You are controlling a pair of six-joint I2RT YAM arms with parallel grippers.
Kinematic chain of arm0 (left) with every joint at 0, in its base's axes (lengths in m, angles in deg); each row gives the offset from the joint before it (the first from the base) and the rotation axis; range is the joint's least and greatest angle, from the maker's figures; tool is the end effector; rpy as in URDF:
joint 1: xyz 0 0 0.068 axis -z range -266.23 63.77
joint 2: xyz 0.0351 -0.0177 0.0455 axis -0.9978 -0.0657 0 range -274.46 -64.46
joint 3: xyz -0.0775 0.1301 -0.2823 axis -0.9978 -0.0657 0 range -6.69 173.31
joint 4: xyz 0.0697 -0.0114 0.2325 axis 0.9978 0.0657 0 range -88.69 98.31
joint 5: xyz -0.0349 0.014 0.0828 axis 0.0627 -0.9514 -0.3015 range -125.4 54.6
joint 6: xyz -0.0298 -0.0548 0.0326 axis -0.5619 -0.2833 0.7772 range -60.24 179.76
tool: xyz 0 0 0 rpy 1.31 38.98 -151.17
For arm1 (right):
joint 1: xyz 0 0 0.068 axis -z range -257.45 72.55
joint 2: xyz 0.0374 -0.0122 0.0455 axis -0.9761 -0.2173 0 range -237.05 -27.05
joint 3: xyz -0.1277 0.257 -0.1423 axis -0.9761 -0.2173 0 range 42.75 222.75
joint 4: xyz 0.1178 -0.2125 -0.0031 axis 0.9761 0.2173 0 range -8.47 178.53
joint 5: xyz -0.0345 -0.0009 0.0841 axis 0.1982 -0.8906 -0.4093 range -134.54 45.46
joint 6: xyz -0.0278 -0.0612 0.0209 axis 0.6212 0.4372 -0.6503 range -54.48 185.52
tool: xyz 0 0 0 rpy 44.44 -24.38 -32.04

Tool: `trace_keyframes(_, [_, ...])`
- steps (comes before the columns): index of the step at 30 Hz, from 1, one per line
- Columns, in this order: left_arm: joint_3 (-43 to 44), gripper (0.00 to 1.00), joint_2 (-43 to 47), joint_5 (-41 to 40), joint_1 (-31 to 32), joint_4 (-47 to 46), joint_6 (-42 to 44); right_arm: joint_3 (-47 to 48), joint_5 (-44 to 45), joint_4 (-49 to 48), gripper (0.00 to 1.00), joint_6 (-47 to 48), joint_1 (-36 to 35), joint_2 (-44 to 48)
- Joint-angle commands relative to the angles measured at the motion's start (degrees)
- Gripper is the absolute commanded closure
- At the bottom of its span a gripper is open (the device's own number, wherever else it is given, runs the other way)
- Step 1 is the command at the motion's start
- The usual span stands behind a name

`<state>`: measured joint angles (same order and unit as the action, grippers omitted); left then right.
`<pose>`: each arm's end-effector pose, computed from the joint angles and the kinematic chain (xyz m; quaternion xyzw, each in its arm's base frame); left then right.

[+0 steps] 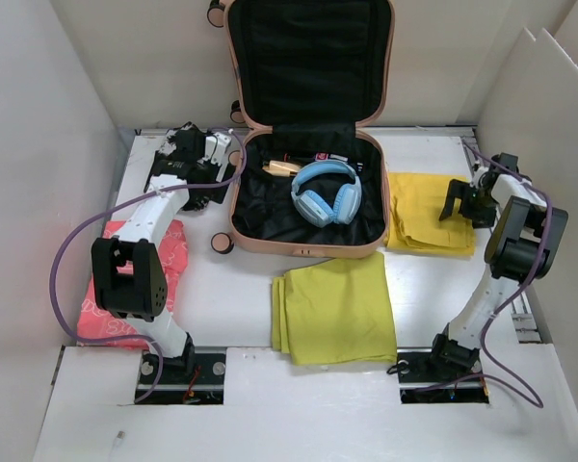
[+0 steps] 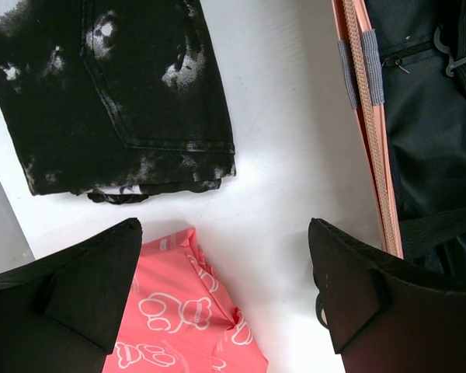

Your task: Pack the luggage

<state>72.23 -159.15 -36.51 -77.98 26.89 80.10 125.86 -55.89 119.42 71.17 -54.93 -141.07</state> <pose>0.3737 -0.0531 0.3349 0.2212 0.8840 0.0521 0.4086 0.3910 -0.1499 0.2135 0.1254 0.9702 0.0497 0.2013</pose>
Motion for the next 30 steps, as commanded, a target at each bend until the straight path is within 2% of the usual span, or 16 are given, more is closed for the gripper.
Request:
trace_keyframes(1, [1.86, 0.16, 1.18, 0.31, 0.01, -0.36, 0.32, -1.02, 0.28, 0.61, 0.00, 2.52, -0.29, -1.55])
trace_keyframes(4, [1.86, 0.16, 1.18, 0.31, 0.01, -0.36, 0.93, -1.02, -2.34, 0.09, 0.00, 3.05, -0.29, -2.09])
trace_keyframes(10, [4.31, 0.16, 0.66, 0.31, 0.01, -0.36, 0.93, 2.84, -0.08, 4.29, 0.02, 4.19, -0.29, -2.45])
trace_keyframes(15, [4.85, 0.16, 0.04, 0.84, 0.01, 0.17, 0.93, 5.30, 10.45, 7.64, 0.00, 5.51, -0.81, 2.92])
trace_keyframes(17, [4.85, 0.16, 0.04, 1.45, 0.01, 0.17, 0.93, 5.31, 11.44, 7.64, 0.00, 5.51, -0.81, 3.63])
trace_keyframes(24, [5.37, 0.16, -0.49, 1.29, 0.01, 0.17, 1.45, 5.83, 5.21, 8.34, 0.00, 7.97, -0.81, -3.57])
trace_keyframes(30, [4.76, 0.16, -0.49, -0.92, 0.01, 0.17, 2.16, 6.54, -7.61, 7.99, 0.00, 9.82, -0.81, -9.11])
